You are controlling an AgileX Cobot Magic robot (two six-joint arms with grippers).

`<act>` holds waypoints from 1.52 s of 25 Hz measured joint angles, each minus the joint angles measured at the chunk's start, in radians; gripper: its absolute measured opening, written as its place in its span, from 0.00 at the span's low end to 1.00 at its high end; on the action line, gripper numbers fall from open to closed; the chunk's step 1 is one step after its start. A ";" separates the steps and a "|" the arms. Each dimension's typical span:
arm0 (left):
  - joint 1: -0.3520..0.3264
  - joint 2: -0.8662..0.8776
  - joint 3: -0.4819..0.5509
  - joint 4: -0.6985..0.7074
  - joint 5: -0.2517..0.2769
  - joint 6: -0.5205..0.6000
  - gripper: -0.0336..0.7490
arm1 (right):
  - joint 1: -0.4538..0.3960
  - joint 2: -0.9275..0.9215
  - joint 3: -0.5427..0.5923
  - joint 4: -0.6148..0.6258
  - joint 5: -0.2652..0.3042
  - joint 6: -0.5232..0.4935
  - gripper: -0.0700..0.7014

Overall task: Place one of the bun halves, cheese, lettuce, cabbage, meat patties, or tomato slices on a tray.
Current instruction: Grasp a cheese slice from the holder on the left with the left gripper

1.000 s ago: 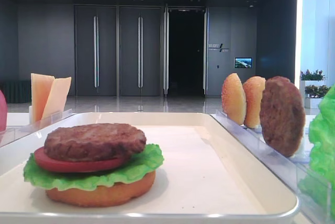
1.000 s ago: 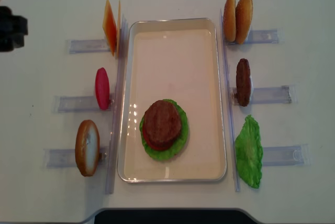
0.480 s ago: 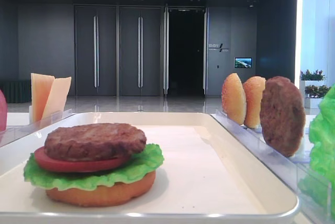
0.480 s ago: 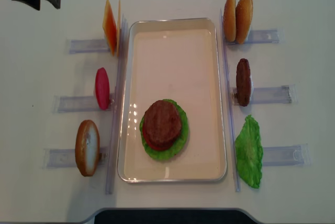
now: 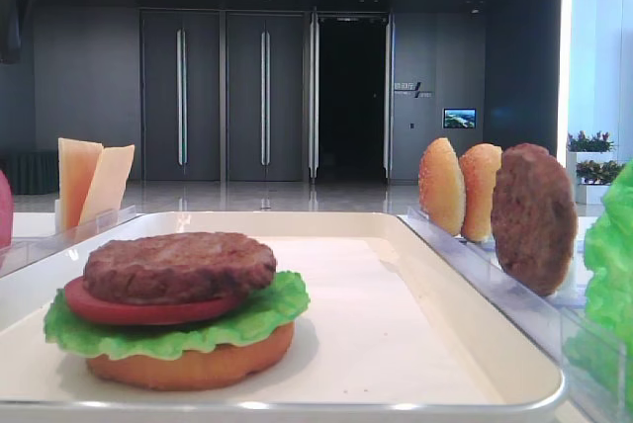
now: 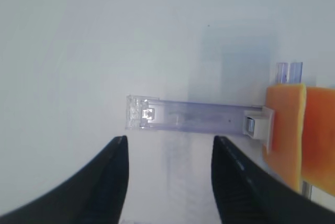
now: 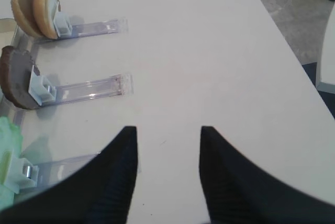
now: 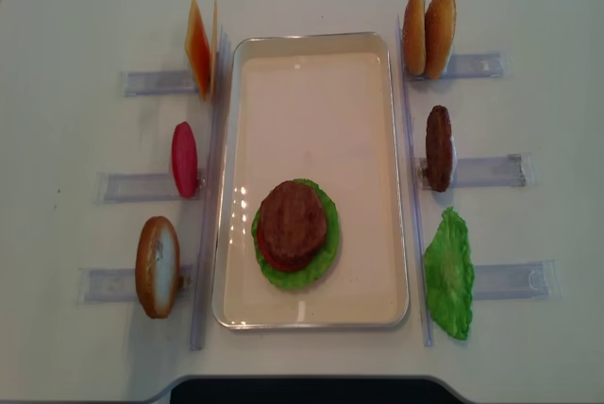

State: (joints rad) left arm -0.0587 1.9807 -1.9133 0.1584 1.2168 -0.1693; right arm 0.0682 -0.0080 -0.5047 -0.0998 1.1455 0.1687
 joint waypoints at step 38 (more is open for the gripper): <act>-0.281 0.116 -0.008 0.022 0.005 -0.178 0.54 | 0.000 0.000 0.004 0.002 -0.001 0.001 0.48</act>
State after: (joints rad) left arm -0.3402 2.0963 -1.9217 0.1803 1.2213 -0.3475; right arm 0.0682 -0.0080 -0.5007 -0.0976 1.1447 0.1696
